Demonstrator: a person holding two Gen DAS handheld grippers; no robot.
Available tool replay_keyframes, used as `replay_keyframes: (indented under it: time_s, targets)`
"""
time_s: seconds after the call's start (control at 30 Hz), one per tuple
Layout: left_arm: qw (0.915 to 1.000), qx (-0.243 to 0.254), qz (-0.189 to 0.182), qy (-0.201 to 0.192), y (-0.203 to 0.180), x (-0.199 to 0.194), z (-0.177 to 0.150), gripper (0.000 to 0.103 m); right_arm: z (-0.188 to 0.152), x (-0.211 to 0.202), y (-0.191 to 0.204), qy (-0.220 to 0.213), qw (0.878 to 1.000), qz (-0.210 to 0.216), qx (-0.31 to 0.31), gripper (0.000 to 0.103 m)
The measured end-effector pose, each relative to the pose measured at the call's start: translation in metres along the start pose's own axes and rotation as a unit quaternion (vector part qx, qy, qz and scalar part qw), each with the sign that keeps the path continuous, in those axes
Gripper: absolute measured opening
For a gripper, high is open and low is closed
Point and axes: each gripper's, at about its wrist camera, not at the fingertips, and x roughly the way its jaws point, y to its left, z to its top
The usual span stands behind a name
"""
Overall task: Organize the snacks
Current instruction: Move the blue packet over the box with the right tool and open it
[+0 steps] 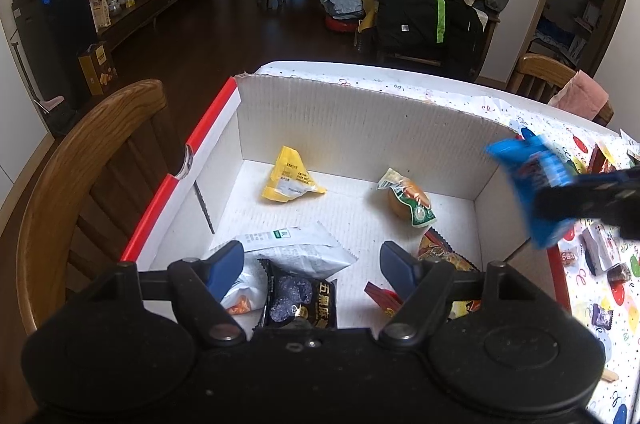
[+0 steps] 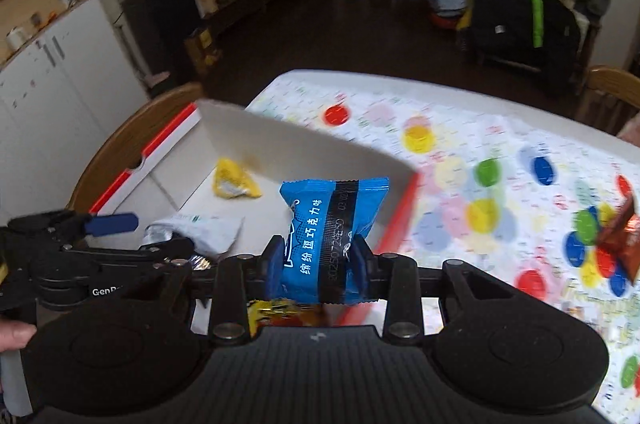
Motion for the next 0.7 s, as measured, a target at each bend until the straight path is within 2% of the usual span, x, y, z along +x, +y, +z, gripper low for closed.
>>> replay_keyframes:
  time_s: [0.17, 0.33, 0.4, 0.47, 0.7]
  targets:
    - [1.0, 0.0, 0.0, 0.001, 0.001, -0.001, -0.002, 0.074, -0.005, 0.021, 0.014, 0.016, 1.0, -0.003, -0.022, 0.035]
    - [1.0, -0.001, 0.0, 0.001, 0.001, -0.004, -0.005, 0.074, -0.009, 0.019, 0.013, 0.02, 1.0, 0.005, -0.019, 0.037]
    - [1.0, -0.003, -0.002, -0.002, 0.0, -0.008, -0.005, 0.074, -0.01, 0.015, 0.01, 0.019, 1.0, 0.008, -0.014, 0.045]
    - [1.0, -0.003, -0.004, -0.005, -0.003, -0.013, -0.006, 0.074, -0.012, 0.007, 0.007, 0.012, 1.0, 0.011, -0.01, 0.058]
    - [0.9997, 0.003, -0.01, -0.023, -0.023, -0.038, -0.009, 0.076, -0.02, -0.027, -0.001, -0.004, 1.0, 0.024, -0.01, 0.064]
